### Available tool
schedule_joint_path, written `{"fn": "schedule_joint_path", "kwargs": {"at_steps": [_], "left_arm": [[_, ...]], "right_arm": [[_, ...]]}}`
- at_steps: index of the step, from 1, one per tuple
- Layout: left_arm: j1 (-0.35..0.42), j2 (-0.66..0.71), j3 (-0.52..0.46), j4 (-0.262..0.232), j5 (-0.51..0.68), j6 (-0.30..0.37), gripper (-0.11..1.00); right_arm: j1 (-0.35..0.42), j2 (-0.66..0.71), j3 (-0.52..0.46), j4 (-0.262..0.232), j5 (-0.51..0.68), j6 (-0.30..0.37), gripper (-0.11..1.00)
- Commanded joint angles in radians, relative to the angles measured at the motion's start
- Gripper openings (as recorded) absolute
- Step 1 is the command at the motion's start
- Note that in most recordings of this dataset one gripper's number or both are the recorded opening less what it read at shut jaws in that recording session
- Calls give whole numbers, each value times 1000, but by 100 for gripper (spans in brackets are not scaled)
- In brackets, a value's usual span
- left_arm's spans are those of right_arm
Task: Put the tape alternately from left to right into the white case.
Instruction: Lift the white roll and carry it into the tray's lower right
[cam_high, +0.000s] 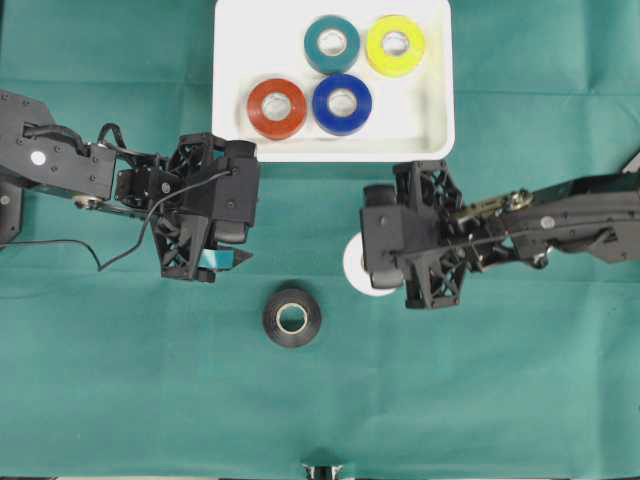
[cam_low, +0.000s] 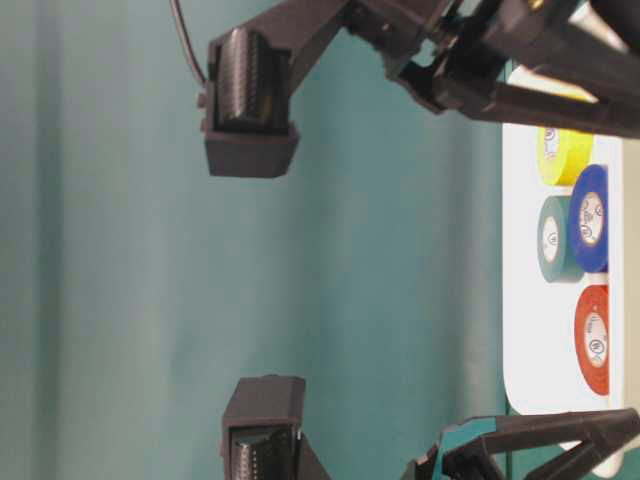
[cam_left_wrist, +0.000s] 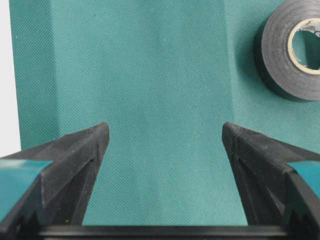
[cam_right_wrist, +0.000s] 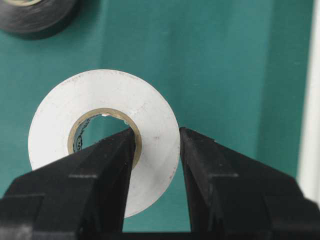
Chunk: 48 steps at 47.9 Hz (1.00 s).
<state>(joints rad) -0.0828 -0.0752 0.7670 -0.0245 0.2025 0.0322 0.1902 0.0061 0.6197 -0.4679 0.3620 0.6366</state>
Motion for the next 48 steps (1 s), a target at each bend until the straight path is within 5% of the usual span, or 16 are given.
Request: {"fn": "schedule_joint_path", "kwargs": {"at_steps": [1,48], "left_arm": [[-5,-15,-15,-2,-3,-2,94],[-5,-15,-12,-3,-3,-2,94]], "right_arm": [[-25,-48,0,-6,-3,-2,2],[-379,-132,109,-38,-44,-12,2]]}}
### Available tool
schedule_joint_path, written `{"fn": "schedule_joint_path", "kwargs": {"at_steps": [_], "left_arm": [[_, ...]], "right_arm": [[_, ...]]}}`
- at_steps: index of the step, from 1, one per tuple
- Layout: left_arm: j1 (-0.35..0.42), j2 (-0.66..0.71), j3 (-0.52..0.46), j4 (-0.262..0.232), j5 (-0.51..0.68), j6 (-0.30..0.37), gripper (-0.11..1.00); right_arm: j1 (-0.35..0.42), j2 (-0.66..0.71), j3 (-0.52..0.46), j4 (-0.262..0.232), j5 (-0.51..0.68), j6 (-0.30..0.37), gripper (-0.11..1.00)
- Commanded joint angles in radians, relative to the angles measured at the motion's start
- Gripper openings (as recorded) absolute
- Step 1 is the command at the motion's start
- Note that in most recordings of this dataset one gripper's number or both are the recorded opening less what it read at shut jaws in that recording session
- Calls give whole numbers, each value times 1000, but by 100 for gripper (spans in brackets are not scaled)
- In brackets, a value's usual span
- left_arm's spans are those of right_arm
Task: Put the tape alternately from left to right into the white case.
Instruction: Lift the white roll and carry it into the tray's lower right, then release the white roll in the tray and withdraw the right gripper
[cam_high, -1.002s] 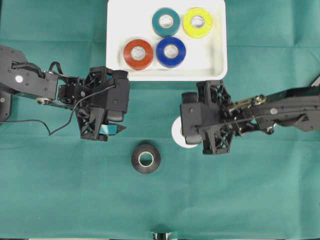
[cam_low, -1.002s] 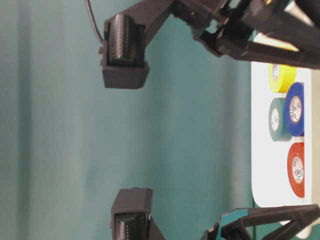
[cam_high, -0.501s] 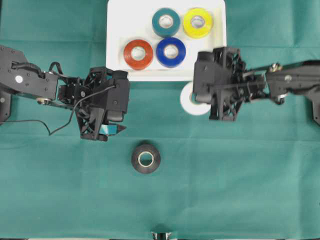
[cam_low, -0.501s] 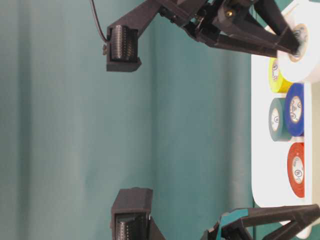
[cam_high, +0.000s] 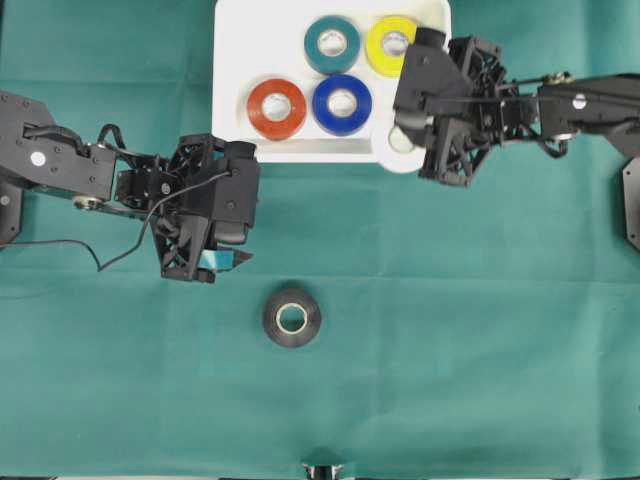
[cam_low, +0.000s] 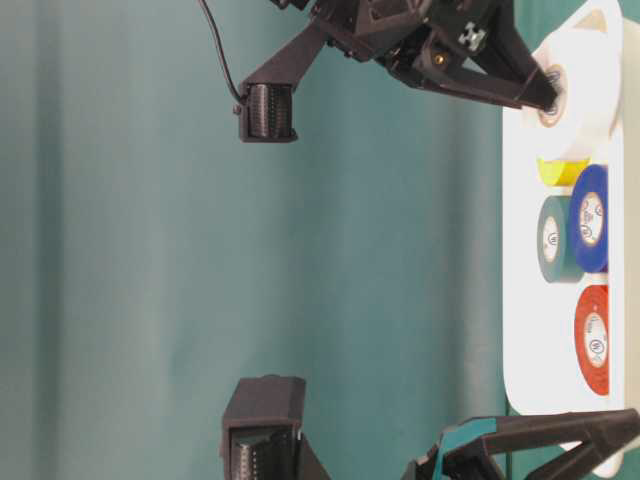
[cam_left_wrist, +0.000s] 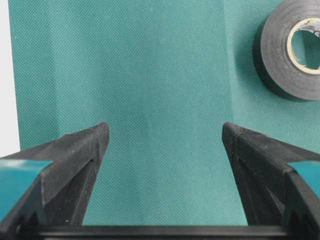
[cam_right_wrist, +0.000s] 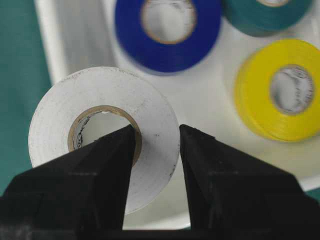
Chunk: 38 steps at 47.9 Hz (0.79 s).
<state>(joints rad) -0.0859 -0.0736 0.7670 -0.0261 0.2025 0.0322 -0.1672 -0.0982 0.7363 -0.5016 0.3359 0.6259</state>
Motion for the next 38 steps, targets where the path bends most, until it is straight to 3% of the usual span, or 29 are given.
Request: {"fn": "schedule_joint_path", "kwargs": {"at_steps": [1,20,38], "left_arm": [[-2,-17,-12,-2,-3,-3,94],[-3,-17,-11,-2,-3,-18,94],[-5,-17,-11,-2,-3,-20,93]], "right_arm": [[-28,-28,-6,-6,-20,-2,2],[-100,-28,12,-35,-69,-2,2],[-110,-28,20,-37,-77,-2,2]]}}
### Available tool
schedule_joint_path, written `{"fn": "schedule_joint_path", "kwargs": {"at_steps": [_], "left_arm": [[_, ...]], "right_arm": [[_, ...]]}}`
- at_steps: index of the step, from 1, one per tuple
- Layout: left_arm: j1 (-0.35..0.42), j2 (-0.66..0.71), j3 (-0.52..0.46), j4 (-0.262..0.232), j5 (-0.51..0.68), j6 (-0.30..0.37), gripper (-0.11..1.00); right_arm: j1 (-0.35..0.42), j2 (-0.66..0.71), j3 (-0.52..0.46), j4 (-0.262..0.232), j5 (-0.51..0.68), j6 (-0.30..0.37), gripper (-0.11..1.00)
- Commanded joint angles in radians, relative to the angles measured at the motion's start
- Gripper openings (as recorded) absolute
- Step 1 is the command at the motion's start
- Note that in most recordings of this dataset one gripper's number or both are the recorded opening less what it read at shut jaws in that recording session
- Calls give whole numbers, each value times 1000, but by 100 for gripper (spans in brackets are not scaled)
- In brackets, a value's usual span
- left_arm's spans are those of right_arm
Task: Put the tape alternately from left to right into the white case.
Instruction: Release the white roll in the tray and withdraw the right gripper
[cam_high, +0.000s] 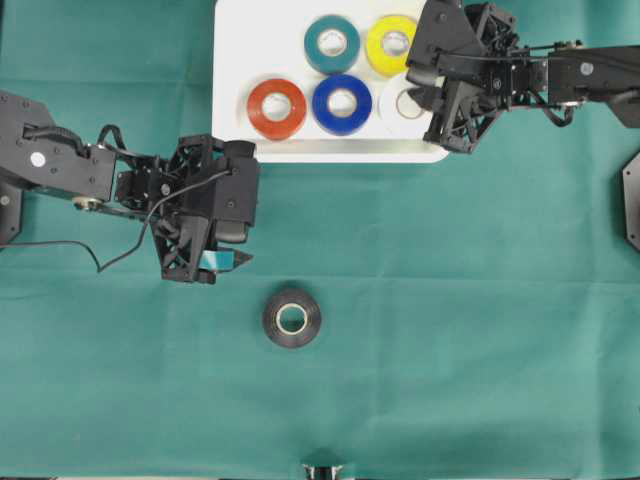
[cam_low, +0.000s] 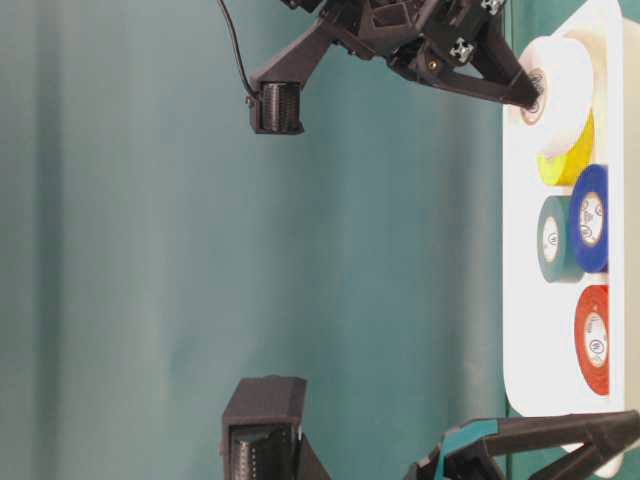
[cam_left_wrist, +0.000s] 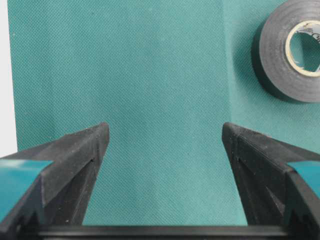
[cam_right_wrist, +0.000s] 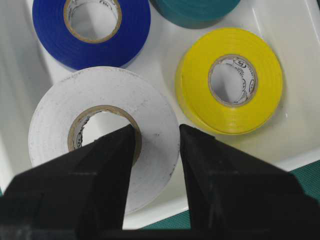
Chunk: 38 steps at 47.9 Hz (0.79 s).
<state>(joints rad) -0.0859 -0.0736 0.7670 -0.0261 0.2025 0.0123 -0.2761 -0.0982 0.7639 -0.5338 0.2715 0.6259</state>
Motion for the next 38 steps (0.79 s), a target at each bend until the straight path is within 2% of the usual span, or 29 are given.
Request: {"fn": "schedule_joint_path", "kwargs": {"at_steps": [1,25,31,38], "left_arm": [[-6,-17,-11,0,-3,0,93],[-6,-18,-15,0,-2,0,93],[-6,-17,-15,0,-2,0,93],[-8,-17,-15,0,-2,0,93]], "right_arm": [[-2,-28,-8,-3,-14,-2,2],[-2,-28,14,-3,-46,-2,3],[-2,-28,15,-5,-43,-2,27],[-3,-28,18,-3,-43,0,71]]}}
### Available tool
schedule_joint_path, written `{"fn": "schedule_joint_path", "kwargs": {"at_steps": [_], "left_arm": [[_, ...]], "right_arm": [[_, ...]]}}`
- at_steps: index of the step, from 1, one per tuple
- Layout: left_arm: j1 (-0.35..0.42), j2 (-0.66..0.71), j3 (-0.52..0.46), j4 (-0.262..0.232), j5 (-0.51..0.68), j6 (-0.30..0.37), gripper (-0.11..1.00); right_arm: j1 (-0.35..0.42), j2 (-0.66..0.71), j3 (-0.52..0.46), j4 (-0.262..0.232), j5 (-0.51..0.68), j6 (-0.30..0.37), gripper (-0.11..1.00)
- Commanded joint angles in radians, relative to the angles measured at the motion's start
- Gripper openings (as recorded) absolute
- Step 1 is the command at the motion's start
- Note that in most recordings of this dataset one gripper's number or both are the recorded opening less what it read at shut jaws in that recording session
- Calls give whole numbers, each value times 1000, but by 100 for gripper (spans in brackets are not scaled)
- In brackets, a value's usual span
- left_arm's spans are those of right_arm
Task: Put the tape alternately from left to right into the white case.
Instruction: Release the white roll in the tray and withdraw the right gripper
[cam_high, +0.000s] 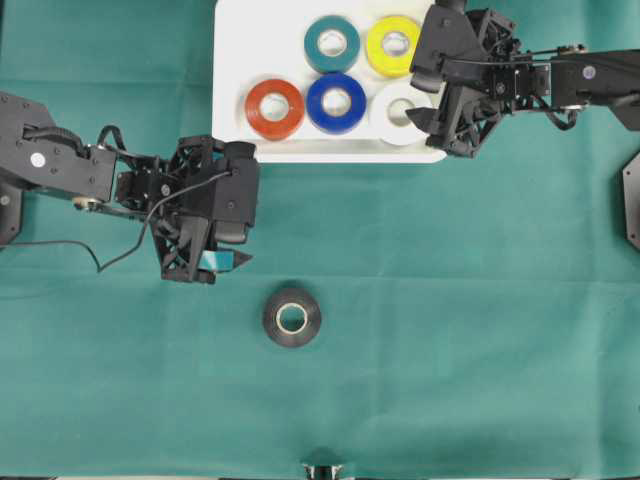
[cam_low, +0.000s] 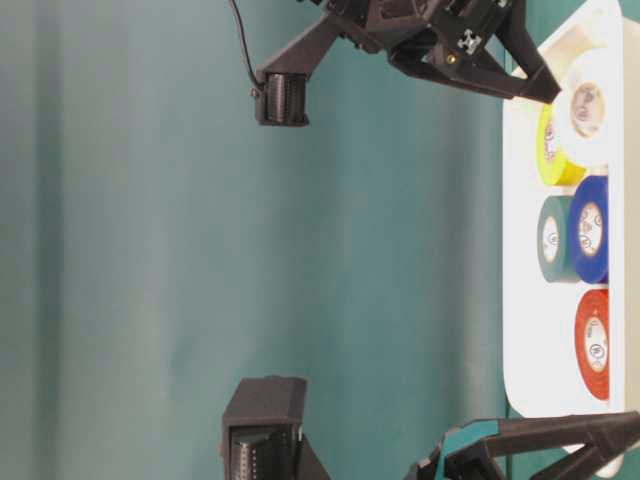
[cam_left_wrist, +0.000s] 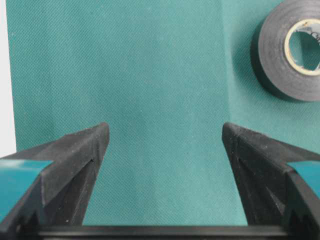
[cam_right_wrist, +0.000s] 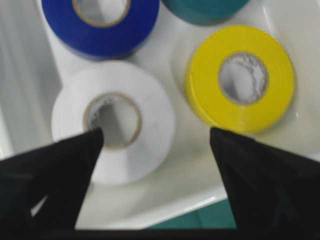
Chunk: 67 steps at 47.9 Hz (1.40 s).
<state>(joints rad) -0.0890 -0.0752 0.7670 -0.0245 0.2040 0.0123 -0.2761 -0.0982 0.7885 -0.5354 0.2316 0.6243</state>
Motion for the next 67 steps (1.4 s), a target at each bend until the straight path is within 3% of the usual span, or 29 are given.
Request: {"fn": "schedule_joint_path", "kwargs": {"at_steps": [1,28,67], "left_arm": [[-5,-15,-17,-3,-3,0,93],[-15,-15,-17,-3,-3,-2,93],[-18,-15,-20,-3,-3,-2,93]], "right_arm": [[-3,-28,-6,-2,-3,2,74],[18,-28,-6,-3,-8,5,72],[282,-28,-8,-2,-9,12,72]]}}
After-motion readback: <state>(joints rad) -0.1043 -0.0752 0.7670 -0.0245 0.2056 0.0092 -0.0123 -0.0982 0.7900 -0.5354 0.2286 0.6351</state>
